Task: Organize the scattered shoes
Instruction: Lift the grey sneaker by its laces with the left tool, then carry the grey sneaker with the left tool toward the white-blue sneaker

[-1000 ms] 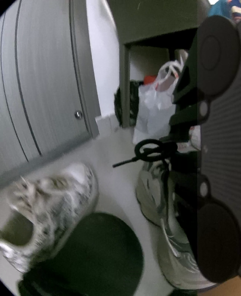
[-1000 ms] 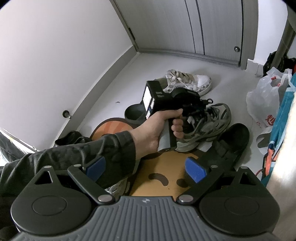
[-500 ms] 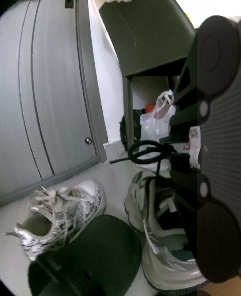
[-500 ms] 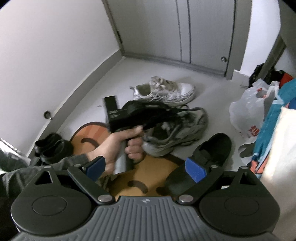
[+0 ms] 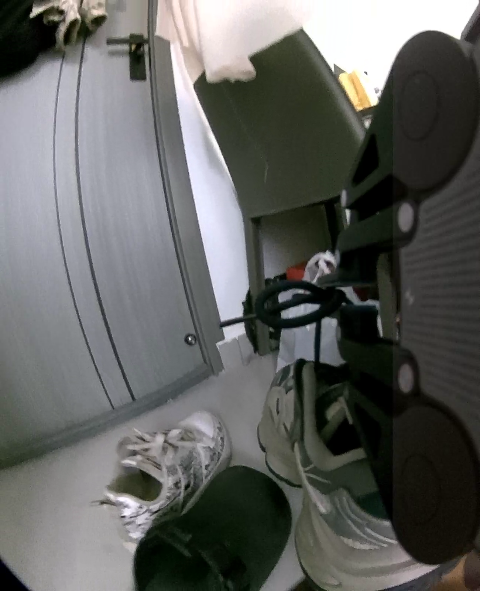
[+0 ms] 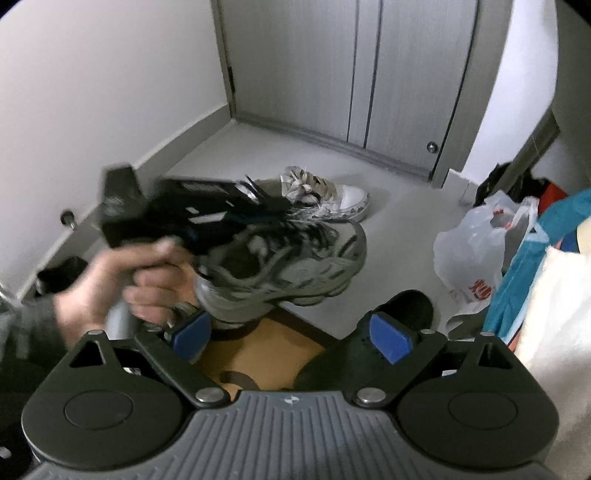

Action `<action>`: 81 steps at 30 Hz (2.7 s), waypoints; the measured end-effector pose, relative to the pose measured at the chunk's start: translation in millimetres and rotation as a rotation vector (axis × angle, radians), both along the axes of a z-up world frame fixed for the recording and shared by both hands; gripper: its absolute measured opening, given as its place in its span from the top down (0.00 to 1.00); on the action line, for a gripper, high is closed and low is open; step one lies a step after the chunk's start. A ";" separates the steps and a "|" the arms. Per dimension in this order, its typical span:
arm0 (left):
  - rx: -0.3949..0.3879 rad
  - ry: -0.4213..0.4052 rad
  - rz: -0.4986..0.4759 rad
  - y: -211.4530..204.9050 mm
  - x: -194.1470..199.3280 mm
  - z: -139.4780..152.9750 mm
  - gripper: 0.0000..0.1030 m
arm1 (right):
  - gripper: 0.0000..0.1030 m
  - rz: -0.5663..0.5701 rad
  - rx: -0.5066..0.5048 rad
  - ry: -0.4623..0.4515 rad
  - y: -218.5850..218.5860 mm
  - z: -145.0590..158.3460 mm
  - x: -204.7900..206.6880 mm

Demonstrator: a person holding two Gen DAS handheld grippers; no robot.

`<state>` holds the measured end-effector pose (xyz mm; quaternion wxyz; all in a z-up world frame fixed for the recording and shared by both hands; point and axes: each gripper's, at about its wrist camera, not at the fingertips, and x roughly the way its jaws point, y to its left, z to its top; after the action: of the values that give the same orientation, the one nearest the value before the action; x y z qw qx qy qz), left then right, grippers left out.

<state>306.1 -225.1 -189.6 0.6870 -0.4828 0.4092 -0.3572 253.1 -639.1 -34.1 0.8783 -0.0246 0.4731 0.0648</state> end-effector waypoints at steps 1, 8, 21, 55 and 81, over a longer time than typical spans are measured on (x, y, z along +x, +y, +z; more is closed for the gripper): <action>0.005 -0.005 -0.002 5.3 -3.4 4.3 0.92 | 0.06 0.005 -0.014 -0.023 3.5 0.1 -1.5; 0.083 -0.106 -0.055 49.1 -22.9 46.3 0.92 | 0.06 0.051 -0.094 -0.168 29.8 0.9 -9.9; 0.099 -0.195 0.034 175.4 -71.8 81.2 0.92 | 0.06 0.264 -0.016 -0.196 102.1 -11.3 11.7; 0.048 -0.150 0.126 309.6 -161.4 74.9 0.92 | 0.06 0.787 0.086 -0.119 235.7 -65.4 38.0; 0.044 -0.092 0.018 302.5 -164.7 46.5 0.92 | 0.05 0.994 0.010 -0.090 246.4 -91.8 10.9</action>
<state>141.4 77.4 -143.1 0.7188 -0.4543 0.3803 -0.3637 264.0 -392.6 -126.0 0.7608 -0.2457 0.3656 0.4767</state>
